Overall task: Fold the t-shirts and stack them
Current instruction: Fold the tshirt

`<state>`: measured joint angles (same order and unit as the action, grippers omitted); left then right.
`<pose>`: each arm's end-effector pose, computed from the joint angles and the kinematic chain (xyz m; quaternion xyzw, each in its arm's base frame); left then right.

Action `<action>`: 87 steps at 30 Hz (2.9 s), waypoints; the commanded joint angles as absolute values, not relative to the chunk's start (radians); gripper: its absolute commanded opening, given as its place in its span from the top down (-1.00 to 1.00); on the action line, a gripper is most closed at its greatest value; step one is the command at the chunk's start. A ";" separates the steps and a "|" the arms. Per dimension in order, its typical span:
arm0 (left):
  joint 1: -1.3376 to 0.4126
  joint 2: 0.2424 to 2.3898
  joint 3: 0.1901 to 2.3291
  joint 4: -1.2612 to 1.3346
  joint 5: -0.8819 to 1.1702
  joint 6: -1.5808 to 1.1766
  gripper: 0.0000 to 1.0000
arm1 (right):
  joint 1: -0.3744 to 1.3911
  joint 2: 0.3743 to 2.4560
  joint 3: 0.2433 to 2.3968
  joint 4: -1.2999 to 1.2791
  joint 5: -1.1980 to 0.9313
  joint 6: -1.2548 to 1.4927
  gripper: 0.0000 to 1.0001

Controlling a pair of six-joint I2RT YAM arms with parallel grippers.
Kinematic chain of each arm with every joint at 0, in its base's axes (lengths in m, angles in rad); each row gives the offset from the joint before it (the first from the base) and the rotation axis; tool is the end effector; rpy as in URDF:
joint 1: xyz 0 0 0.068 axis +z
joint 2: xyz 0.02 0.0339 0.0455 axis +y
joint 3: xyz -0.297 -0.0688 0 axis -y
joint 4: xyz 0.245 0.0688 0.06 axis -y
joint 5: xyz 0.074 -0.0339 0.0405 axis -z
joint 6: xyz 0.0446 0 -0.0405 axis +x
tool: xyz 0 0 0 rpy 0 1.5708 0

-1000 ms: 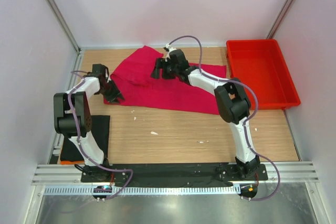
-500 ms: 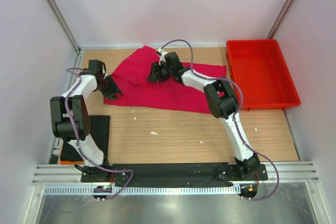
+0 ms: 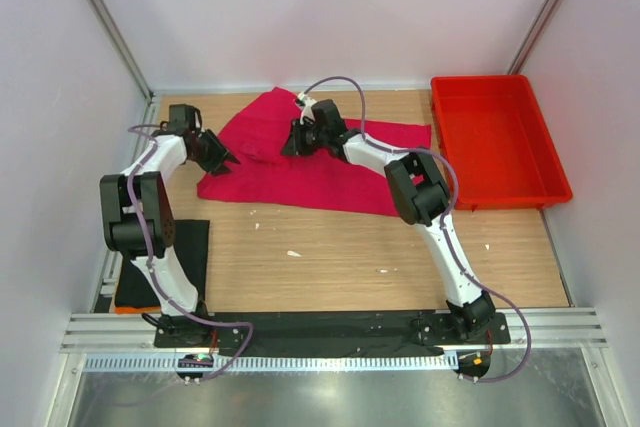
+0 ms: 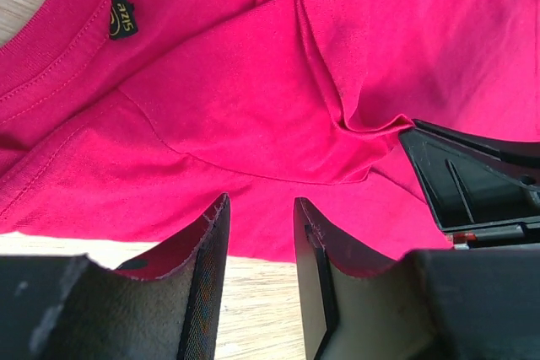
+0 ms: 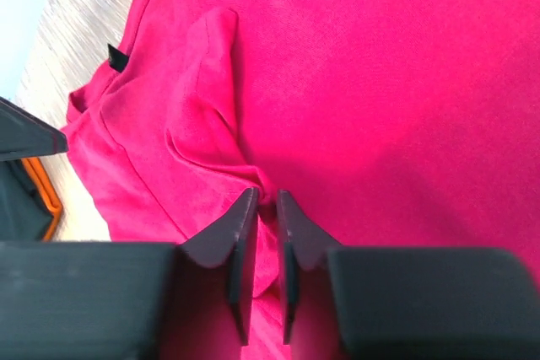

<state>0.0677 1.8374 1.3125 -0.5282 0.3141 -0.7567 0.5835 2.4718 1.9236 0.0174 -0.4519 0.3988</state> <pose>0.3980 0.0132 0.2280 -0.3458 0.8909 -0.2277 0.1869 0.4830 0.3422 0.1636 -0.1888 0.8319 0.3998 0.3353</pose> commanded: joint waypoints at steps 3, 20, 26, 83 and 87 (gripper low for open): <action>0.075 1.864 1.364 -0.471 0.324 -0.785 0.27 | 0.592 2.439 1.944 0.054 -0.387 0.414 0.78; 0.080 1.930 1.358 -0.465 0.293 -0.784 0.42 | 0.591 2.329 1.812 -0.014 -0.126 0.402 0.86; 0.086 1.905 1.364 -0.531 0.215 -0.727 0.38 | 0.591 2.299 1.832 -0.080 -0.060 0.425 0.71; 0.153 2.405 2.140 -0.663 0.431 -0.057 0.06 | 0.133 2.151 1.786 -0.532 0.201 0.268 -0.40; 0.152 2.425 2.140 -0.657 0.451 -0.051 0.06 | 0.132 2.175 1.798 -0.519 0.224 0.258 -0.35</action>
<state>0.1547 2.4119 2.1071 -0.6827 0.4160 -0.0845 0.1310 2.1571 1.7493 -0.5106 0.1986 0.2821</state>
